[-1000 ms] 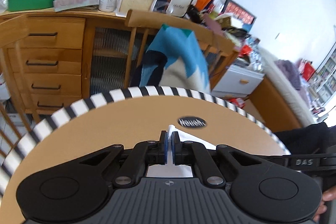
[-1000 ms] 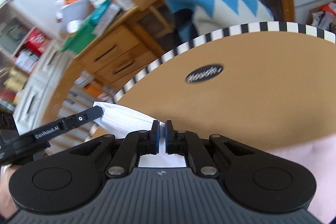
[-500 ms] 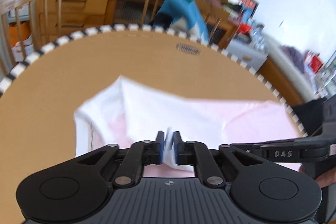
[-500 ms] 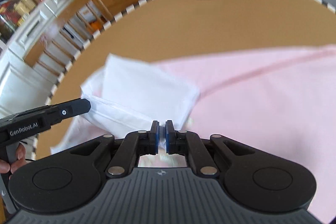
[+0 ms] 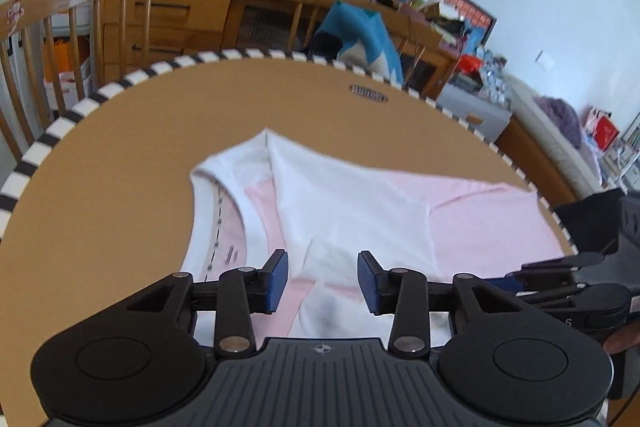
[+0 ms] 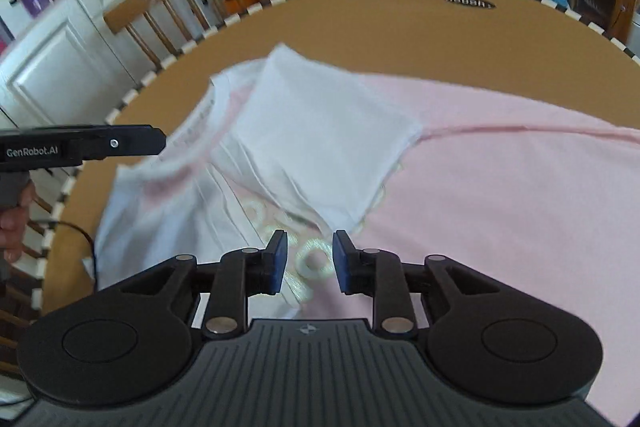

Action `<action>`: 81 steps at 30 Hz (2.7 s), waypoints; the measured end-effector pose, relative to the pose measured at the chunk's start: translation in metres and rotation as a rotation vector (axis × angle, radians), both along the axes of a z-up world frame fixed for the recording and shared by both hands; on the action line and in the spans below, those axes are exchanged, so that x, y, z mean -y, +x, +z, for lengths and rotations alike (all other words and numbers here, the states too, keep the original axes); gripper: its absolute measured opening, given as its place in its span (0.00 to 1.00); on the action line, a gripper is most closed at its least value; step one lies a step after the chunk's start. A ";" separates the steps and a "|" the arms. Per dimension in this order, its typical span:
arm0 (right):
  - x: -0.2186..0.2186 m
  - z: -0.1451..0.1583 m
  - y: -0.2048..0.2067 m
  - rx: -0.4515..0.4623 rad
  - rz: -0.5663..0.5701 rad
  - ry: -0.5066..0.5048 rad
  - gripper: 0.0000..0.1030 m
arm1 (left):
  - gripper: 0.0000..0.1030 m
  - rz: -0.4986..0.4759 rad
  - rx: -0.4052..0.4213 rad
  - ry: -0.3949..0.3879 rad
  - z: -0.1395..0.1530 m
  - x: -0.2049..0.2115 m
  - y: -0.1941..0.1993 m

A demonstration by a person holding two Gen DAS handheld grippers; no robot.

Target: Fold clothes

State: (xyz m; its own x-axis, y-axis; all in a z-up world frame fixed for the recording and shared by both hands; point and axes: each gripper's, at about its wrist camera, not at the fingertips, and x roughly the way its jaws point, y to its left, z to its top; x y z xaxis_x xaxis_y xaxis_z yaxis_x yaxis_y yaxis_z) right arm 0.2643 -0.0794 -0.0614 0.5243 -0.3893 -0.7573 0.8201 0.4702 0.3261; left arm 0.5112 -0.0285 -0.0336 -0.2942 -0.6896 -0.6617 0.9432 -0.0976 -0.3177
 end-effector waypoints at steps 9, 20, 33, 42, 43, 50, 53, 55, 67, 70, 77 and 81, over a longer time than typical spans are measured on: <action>0.034 -0.026 0.027 -0.012 -0.153 -0.010 0.16 | 0.43 0.024 0.030 0.065 -0.031 0.063 -0.041; -0.025 -0.022 0.043 -0.056 -0.040 -0.051 0.17 | 0.44 0.013 0.098 0.074 -0.036 -0.011 -0.036; -0.016 -0.020 0.037 -0.002 -0.232 -0.081 0.24 | 0.52 0.188 0.099 0.037 -0.032 0.008 -0.049; -0.017 -0.032 0.040 -0.086 -0.203 -0.094 0.15 | 0.58 0.233 0.284 0.077 -0.054 -0.011 -0.054; -0.017 -0.032 0.040 -0.078 -0.215 -0.085 0.17 | 0.59 0.227 0.300 0.077 -0.055 -0.012 -0.056; -0.039 -0.017 0.030 -0.060 -0.264 -0.093 0.20 | 0.65 0.241 0.220 0.139 -0.044 -0.015 -0.042; -0.066 0.000 0.010 -0.020 -0.288 -0.108 0.29 | 0.74 0.248 0.168 0.157 -0.030 -0.037 -0.024; -0.088 0.009 -0.006 0.006 -0.304 -0.111 0.29 | 0.76 0.248 0.139 0.172 -0.024 -0.058 -0.011; -0.222 0.006 -0.103 -0.044 -0.606 -0.008 0.39 | 0.78 0.204 0.136 0.325 -0.041 -0.135 0.008; -0.244 0.004 -0.122 -0.060 -0.692 0.013 0.39 | 0.79 0.205 0.151 0.334 -0.043 -0.140 0.004; -0.282 -0.005 -0.151 -0.071 -0.789 0.055 0.44 | 0.82 0.203 0.159 0.347 -0.045 -0.147 -0.006; -0.284 -0.011 -0.174 -0.030 -0.840 0.082 0.45 | 0.83 0.227 0.158 0.360 -0.045 -0.151 -0.008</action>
State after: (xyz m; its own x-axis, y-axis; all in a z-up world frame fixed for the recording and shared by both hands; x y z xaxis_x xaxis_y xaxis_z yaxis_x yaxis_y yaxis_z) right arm 0.0902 0.2046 -0.0721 0.0646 -0.5838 -0.8093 0.8953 -0.3243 0.3054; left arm 0.5036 0.1228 -0.0784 -0.0383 -0.4427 -0.8959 0.9676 0.2074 -0.1438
